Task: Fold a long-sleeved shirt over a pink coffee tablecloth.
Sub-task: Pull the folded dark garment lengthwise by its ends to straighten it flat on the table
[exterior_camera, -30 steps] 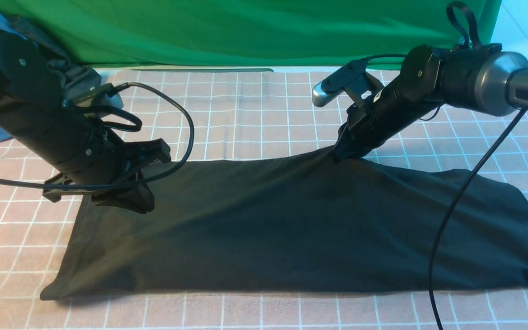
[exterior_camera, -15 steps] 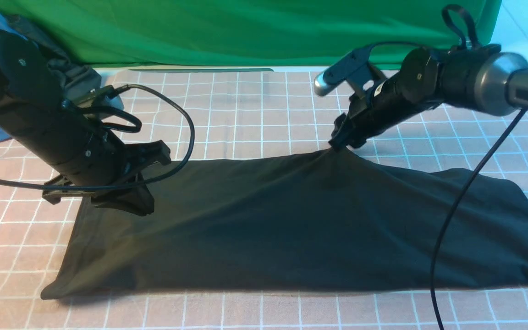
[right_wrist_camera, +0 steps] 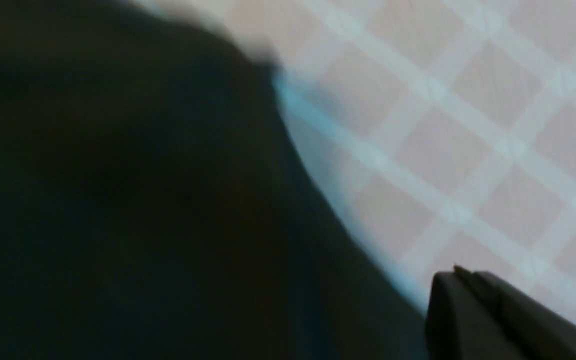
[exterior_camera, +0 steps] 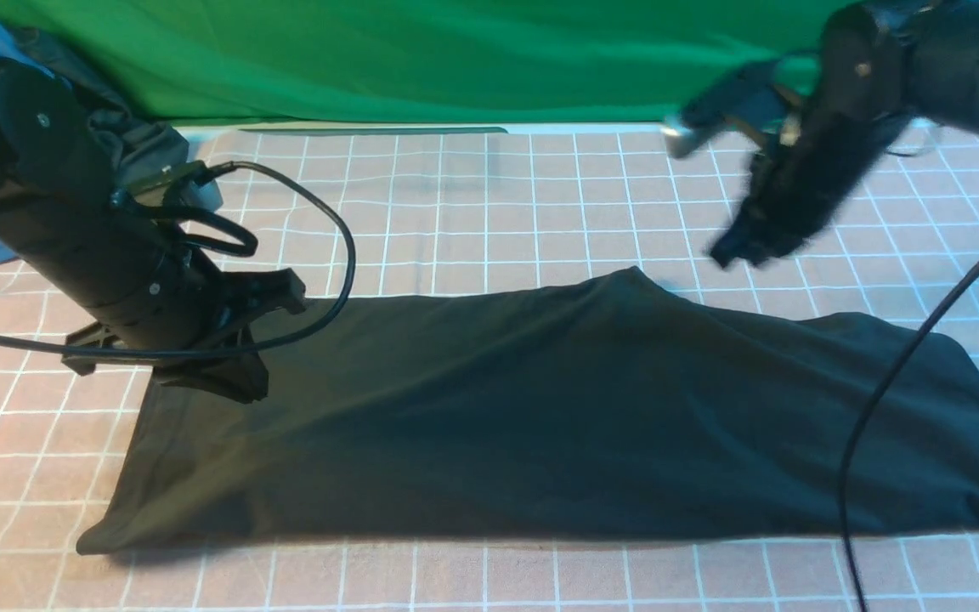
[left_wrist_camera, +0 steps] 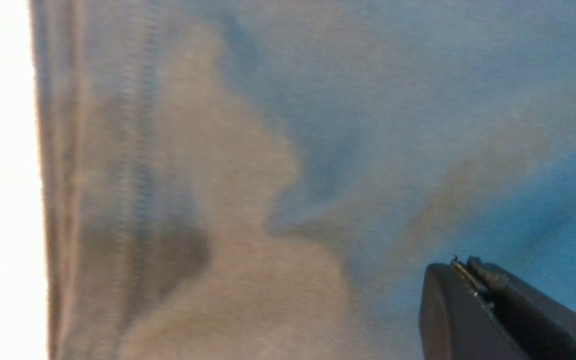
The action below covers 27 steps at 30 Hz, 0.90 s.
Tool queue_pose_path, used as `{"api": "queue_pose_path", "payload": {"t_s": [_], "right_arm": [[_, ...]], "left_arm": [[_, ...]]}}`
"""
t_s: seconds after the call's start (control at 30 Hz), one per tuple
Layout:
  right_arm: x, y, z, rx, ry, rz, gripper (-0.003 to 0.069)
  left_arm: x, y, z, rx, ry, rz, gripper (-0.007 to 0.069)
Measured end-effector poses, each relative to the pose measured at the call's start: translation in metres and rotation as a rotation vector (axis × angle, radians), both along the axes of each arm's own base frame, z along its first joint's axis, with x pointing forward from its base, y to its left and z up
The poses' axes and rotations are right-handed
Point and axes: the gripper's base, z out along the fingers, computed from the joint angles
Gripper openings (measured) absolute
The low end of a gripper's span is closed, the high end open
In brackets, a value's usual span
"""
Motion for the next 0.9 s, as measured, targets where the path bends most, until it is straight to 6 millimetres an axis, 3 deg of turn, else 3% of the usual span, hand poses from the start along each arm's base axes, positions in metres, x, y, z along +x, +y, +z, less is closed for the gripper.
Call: {"api": "queue_pose_path", "payload": {"t_s": [0.2,0.3,0.33,0.37,0.4,0.5,0.57,0.73,0.9], "right_arm": [[-0.013,-0.081,-0.017,0.028,0.196,-0.302,0.0046],[-0.024,-0.105,-0.030,0.037,0.257,-0.393,0.0112],[-0.026,-0.113,-0.035,0.042,0.265,-0.426,0.0175],[-0.027,-0.114,-0.036,0.043,0.266,-0.430,0.0201],[-0.028,-0.119,-0.039,0.054,0.258,-0.450,0.0313],[-0.023,-0.120,-0.039,0.078,0.204,-0.459,0.0505],[-0.021,-0.119,-0.038,0.097,0.184,-0.464,0.0549],[-0.015,-0.114,-0.040,0.168,0.144,-0.484,0.0559],[-0.013,-0.113,-0.056,0.176,0.193,-0.491,0.0473]], "left_arm": [[0.000,0.001,0.000,0.005,0.001,0.009,0.0013],[0.000,0.001,0.000,0.004,0.000,0.010,0.0013],[0.001,0.001,0.000,0.005,-0.005,0.011,0.0013],[0.001,0.001,0.000,0.005,-0.007,0.012,0.0013],[0.002,0.001,0.000,0.005,-0.016,0.014,0.0013],[0.003,0.001,0.001,0.005,-0.030,0.017,0.0013],[0.003,0.001,0.001,0.005,-0.033,0.018,0.0013],[0.004,0.001,0.001,0.005,-0.040,0.019,0.0013],[0.004,0.001,0.001,0.005,-0.041,0.019,0.0013]]}}
